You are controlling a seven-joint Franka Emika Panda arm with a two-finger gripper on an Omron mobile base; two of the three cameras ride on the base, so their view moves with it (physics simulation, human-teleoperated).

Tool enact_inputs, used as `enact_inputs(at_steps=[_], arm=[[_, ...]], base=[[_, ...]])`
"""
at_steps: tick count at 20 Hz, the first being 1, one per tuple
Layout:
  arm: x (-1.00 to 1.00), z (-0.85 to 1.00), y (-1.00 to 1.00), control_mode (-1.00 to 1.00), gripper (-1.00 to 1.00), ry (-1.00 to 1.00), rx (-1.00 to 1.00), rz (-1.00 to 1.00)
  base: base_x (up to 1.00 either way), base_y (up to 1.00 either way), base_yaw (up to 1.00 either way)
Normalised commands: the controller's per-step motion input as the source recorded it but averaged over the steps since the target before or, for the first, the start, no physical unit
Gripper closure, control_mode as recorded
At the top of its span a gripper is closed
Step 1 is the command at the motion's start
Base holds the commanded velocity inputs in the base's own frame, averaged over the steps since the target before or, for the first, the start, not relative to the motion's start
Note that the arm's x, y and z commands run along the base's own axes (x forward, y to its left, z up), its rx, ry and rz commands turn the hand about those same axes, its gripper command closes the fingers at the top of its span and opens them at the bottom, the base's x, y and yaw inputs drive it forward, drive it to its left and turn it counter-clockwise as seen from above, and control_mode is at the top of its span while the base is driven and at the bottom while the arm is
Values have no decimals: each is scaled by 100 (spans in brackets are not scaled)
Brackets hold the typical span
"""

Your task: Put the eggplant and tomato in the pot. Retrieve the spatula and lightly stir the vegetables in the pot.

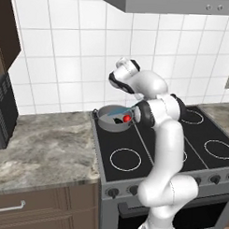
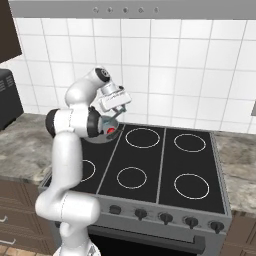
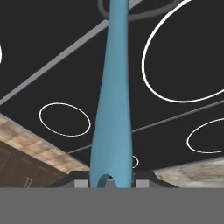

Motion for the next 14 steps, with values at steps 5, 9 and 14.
enact_inputs(at_steps=[5,9,14], arm=[[-22,-13,0,-100,100,0,0,0],[-37,-12,0,-100,100,0,0,0],[0,-16,0,-100,100,0,-4,0]], base=[[0,0,0],[0,0,0],[0,0,0]])
